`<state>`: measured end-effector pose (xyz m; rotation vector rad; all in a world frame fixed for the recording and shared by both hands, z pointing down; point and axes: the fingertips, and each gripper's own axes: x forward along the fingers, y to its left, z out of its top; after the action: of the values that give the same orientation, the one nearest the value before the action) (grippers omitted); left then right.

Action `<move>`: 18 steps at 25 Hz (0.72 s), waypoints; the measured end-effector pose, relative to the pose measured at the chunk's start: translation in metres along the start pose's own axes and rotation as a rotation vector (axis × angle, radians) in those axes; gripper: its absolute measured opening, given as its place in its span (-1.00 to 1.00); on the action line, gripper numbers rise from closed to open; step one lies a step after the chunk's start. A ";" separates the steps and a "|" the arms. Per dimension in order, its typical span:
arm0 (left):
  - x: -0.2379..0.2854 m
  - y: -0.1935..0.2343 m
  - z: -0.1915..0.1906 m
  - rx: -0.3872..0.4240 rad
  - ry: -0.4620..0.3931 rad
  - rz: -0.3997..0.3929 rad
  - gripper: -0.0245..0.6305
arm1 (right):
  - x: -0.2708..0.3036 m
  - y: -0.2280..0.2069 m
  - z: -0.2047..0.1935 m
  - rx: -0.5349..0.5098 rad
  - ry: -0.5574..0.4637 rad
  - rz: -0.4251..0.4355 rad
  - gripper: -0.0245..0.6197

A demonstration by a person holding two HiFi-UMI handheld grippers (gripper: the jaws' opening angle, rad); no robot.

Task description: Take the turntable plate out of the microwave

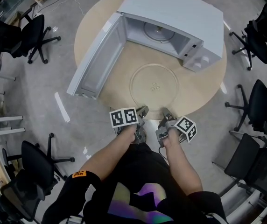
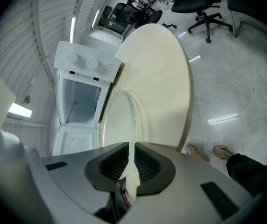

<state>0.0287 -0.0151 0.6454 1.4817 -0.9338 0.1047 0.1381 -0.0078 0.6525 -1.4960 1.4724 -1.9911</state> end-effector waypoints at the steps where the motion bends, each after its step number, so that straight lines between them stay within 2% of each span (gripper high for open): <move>1: -0.001 0.000 -0.001 0.000 0.009 0.001 -0.55 | 0.000 -0.001 -0.001 -0.001 0.007 -0.009 -0.78; 4: -0.004 0.002 -0.007 -0.005 0.040 0.008 -0.55 | -0.001 -0.004 0.001 -0.011 0.019 -0.031 -0.78; 8: -0.009 0.003 -0.013 0.018 0.071 0.024 -0.55 | -0.002 -0.004 0.014 -0.049 -0.015 -0.052 -0.78; 15: -0.020 -0.003 -0.016 0.039 0.040 0.022 -0.55 | -0.021 -0.009 0.027 -0.127 -0.032 -0.093 -0.78; 18: -0.026 -0.009 -0.018 0.062 0.021 0.016 -0.55 | -0.034 -0.009 0.025 -0.213 -0.048 -0.108 -0.78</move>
<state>0.0255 0.0115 0.6268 1.5275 -0.9327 0.1623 0.1769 0.0053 0.6392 -1.7298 1.6603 -1.8913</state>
